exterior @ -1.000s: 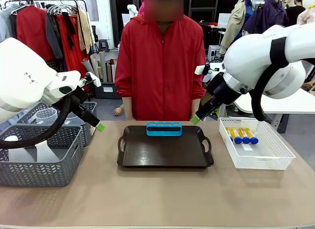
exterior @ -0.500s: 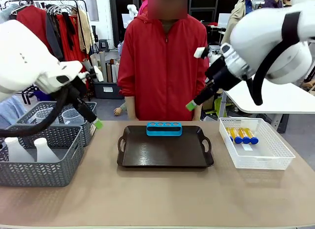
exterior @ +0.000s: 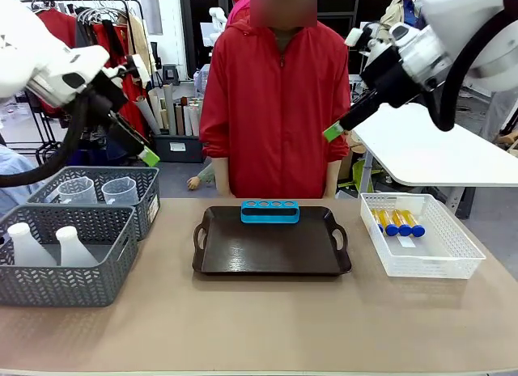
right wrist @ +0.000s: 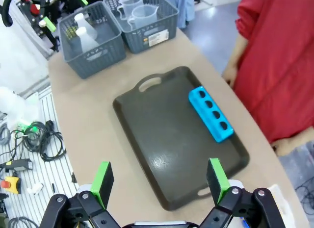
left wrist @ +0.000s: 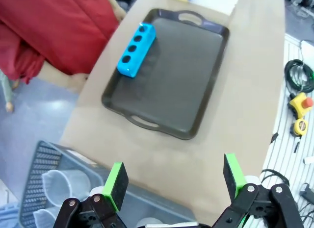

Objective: Prepare the laboratory tools.
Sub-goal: Pick up one Small flask and place it on the Handle tray.

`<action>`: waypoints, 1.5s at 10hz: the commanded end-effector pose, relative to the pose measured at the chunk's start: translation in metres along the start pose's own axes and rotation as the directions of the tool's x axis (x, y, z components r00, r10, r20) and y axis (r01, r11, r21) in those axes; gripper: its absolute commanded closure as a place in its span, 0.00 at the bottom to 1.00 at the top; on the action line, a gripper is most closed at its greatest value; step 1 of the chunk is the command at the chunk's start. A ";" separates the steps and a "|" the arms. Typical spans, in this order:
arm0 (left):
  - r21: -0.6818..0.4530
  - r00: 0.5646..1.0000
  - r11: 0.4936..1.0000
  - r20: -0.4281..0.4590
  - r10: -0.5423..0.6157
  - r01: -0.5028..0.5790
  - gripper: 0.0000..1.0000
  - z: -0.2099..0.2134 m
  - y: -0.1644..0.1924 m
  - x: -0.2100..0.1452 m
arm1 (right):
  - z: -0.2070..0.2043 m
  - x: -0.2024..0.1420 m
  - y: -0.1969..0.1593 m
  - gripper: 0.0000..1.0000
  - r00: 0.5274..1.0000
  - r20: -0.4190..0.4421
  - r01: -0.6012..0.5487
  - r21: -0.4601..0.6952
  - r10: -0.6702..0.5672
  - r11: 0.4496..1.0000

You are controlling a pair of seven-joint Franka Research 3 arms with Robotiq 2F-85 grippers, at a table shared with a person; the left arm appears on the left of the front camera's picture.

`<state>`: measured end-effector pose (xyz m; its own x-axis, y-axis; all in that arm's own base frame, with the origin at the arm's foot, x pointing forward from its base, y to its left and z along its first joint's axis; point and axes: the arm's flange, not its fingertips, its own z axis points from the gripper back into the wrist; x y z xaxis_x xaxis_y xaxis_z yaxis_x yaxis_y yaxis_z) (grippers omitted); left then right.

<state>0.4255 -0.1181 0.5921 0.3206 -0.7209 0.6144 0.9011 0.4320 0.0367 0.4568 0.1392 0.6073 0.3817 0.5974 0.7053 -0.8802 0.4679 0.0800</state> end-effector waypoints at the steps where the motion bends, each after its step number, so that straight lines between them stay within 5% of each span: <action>1: -0.001 0.999 1.000 0.035 -0.022 0.022 0.00 0.009 0.017 -0.007 | 0.019 0.000 -0.017 0.00 0.999 0.019 -0.041 0.007 0.041 0.999; 7: 0.047 0.996 0.999 0.091 0.016 -0.020 0.00 0.035 0.060 0.000 | 0.061 0.001 -0.050 0.00 0.992 -0.016 -0.122 -0.028 0.122 0.992; 15: 0.071 0.997 0.997 0.079 -0.010 0.004 0.00 0.044 0.060 0.012 | 0.099 -0.003 -0.062 0.00 0.995 -0.014 -0.104 -0.050 0.103 0.993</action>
<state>0.4695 -0.0813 0.6357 0.3043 -0.6781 0.6690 0.8711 0.4823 0.0926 0.4804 0.0463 0.6658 0.3088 0.6306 0.7120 -0.8895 0.4565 -0.0186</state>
